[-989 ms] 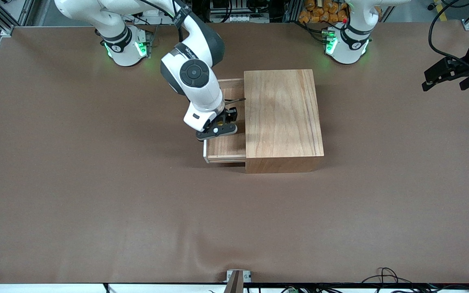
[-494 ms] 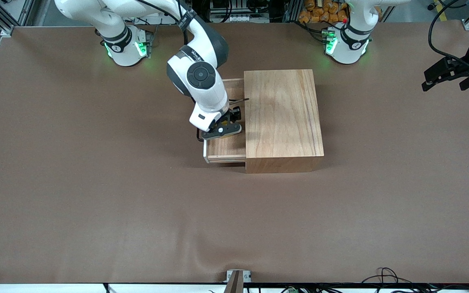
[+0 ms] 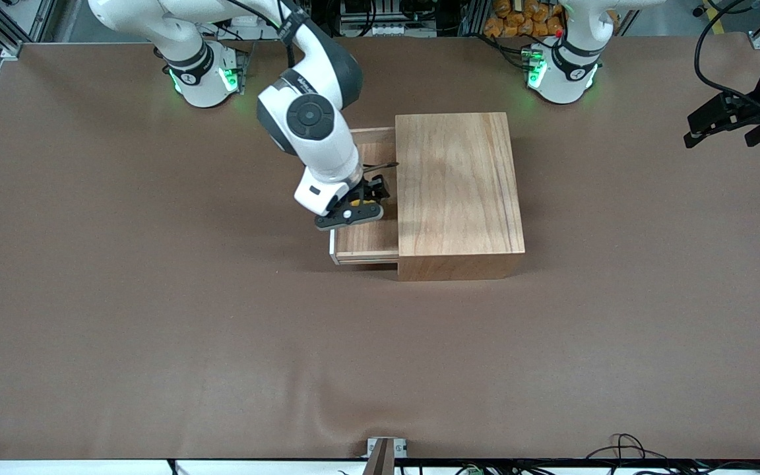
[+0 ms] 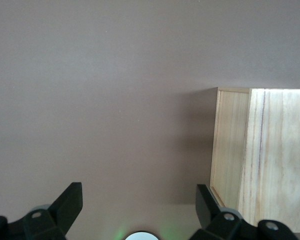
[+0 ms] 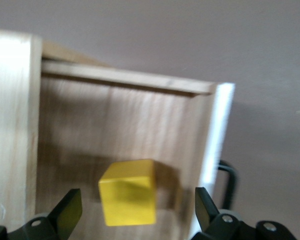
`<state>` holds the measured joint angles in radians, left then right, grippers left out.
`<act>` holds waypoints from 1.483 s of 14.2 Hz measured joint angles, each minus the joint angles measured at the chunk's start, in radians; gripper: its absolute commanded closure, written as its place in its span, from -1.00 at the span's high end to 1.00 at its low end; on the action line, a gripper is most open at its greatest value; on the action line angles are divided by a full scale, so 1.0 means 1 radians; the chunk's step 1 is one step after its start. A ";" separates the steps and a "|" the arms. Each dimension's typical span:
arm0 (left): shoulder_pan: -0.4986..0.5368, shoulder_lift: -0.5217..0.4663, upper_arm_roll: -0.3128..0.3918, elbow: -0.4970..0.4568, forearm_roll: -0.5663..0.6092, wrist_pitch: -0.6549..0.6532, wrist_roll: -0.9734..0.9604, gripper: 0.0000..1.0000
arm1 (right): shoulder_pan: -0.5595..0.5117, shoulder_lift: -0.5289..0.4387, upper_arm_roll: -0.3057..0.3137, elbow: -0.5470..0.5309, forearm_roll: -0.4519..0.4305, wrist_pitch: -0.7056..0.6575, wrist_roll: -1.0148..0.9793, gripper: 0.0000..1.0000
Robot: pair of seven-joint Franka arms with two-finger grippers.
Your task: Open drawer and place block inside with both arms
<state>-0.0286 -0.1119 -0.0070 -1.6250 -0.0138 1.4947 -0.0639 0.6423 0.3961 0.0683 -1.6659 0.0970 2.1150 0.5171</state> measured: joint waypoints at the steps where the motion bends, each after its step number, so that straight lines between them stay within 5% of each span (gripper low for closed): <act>1: 0.005 -0.001 0.001 0.000 0.000 -0.003 0.000 1.00 | -0.024 -0.017 -0.002 0.007 0.000 -0.036 -0.001 1.00; 13: 0.033 -0.014 0.002 0.000 0.000 -0.019 0.006 1.00 | -0.544 -0.249 -0.014 0.047 -0.001 -0.411 -0.494 1.00; 21: 0.041 -0.021 0.004 0.000 0.000 -0.021 0.006 1.00 | -0.664 -0.459 -0.032 0.047 -0.002 -0.641 -0.583 1.00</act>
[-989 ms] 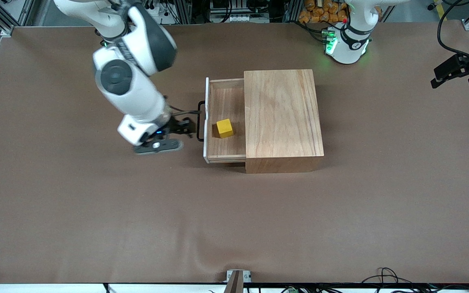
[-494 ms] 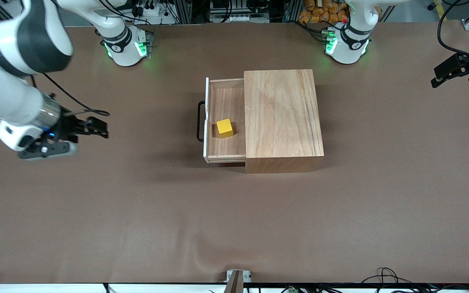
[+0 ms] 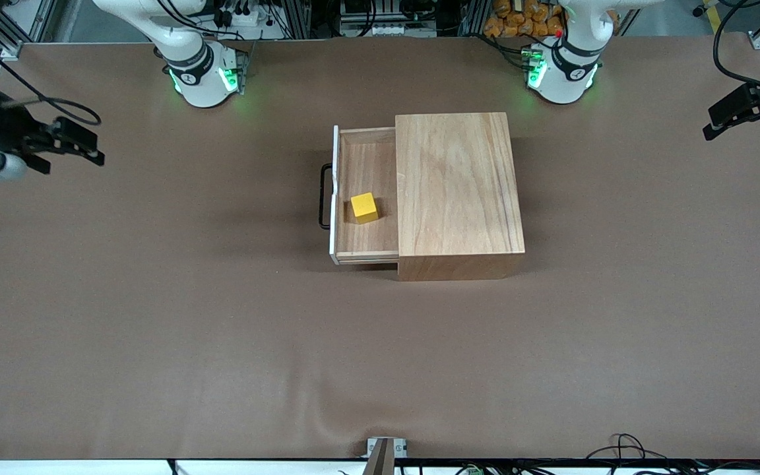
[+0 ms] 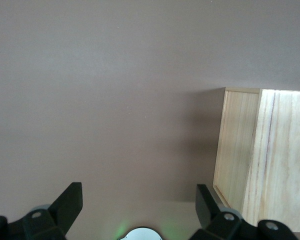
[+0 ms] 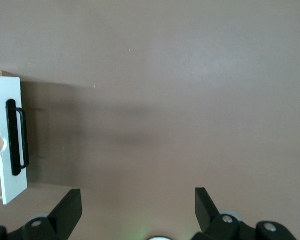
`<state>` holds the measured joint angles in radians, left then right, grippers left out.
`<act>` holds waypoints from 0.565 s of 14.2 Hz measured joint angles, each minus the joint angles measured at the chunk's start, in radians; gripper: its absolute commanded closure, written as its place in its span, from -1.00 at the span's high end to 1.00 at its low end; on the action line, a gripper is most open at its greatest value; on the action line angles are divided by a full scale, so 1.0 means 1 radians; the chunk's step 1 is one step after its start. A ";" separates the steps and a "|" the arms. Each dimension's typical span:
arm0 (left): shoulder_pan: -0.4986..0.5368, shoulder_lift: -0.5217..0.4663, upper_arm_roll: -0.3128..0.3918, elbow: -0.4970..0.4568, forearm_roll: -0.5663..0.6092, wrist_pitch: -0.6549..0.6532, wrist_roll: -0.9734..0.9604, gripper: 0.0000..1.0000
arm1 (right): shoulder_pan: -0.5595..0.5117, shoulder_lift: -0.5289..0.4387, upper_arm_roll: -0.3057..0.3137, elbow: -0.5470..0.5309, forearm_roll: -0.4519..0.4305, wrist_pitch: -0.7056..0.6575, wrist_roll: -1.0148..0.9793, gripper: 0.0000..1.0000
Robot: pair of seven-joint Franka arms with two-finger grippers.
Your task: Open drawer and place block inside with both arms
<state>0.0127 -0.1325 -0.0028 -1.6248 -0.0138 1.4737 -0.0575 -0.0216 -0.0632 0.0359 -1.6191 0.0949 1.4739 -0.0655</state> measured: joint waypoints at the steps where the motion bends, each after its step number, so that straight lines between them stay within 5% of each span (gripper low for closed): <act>1: 0.000 0.000 0.000 0.000 0.000 0.000 0.000 1.00 | -0.002 -0.008 -0.010 0.000 -0.001 -0.010 0.000 1.00; 8: 0.000 0.001 -0.005 -0.001 0.000 -0.001 -0.007 1.00 | -0.004 -0.012 -0.028 0.018 -0.043 -0.062 0.065 1.00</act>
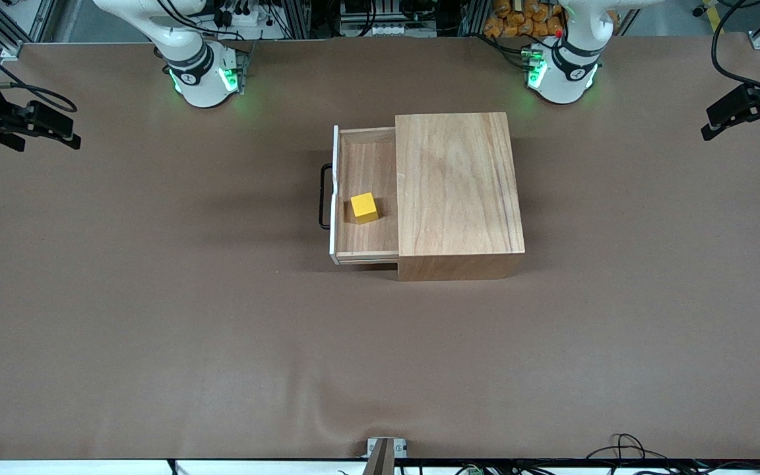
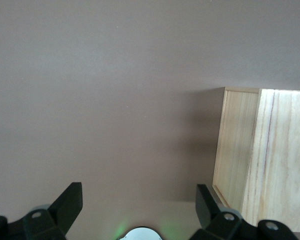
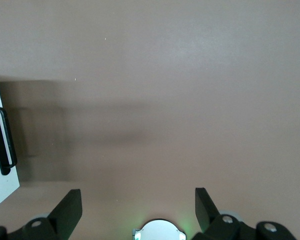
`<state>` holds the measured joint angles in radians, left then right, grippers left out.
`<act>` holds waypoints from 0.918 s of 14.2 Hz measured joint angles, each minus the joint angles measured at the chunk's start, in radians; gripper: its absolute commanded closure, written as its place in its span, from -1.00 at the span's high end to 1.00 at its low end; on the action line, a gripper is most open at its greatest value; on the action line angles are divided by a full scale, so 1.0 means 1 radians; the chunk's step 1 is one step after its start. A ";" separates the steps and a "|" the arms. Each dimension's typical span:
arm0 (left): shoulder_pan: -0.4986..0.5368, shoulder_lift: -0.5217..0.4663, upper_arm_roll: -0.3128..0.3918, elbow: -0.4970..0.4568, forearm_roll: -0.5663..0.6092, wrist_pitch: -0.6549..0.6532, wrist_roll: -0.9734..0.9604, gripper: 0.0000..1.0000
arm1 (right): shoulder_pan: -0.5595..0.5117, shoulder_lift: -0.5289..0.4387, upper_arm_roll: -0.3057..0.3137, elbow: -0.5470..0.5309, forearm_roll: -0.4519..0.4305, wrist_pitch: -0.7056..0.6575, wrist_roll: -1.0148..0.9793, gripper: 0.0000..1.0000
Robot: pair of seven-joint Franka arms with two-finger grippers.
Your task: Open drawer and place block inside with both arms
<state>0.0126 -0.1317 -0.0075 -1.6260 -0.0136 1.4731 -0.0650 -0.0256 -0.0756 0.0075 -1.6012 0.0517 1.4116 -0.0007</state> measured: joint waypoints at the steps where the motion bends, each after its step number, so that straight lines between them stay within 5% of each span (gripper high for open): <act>1: 0.000 0.000 0.000 0.000 0.000 0.000 -0.006 1.00 | 0.000 0.000 -0.007 0.000 -0.001 0.012 0.001 1.00; 13: 0.000 0.001 -0.017 -0.015 0.001 -0.006 -0.051 1.00 | -0.002 0.033 -0.023 0.052 -0.001 0.009 0.003 1.00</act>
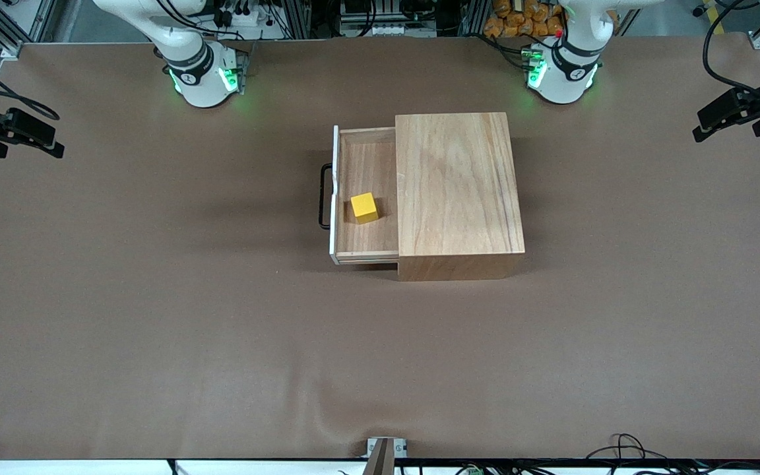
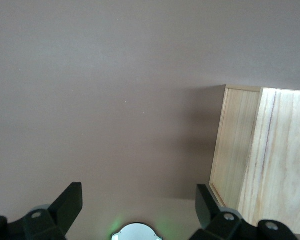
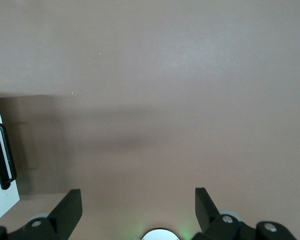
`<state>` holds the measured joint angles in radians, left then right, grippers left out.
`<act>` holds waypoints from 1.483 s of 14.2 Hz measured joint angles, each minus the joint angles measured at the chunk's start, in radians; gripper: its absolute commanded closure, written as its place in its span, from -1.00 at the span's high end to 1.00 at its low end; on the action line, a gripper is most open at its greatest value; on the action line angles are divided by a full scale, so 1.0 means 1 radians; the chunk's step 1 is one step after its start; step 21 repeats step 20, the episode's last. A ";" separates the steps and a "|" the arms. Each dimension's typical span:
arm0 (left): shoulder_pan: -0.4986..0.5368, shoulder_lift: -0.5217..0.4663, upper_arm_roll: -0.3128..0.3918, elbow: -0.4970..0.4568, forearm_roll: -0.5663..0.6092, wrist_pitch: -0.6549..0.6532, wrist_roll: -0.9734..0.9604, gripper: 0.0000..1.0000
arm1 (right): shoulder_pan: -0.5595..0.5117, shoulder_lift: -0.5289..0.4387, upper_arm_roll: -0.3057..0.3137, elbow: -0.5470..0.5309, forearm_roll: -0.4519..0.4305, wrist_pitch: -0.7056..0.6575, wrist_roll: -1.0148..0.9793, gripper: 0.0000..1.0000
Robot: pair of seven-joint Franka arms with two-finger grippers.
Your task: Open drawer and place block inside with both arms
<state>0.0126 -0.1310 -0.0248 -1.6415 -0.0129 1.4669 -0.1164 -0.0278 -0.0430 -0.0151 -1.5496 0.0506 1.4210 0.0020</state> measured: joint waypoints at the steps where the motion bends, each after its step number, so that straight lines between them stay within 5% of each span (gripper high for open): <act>1: 0.000 0.000 -0.002 -0.001 0.000 0.000 -0.003 1.00 | 0.000 0.000 0.000 0.000 0.000 0.000 0.000 1.00; 21: 0.000 -0.009 -0.014 0.038 0.017 0.001 0.041 1.00 | 0.000 0.003 -0.021 0.000 -0.001 -0.001 0.000 1.00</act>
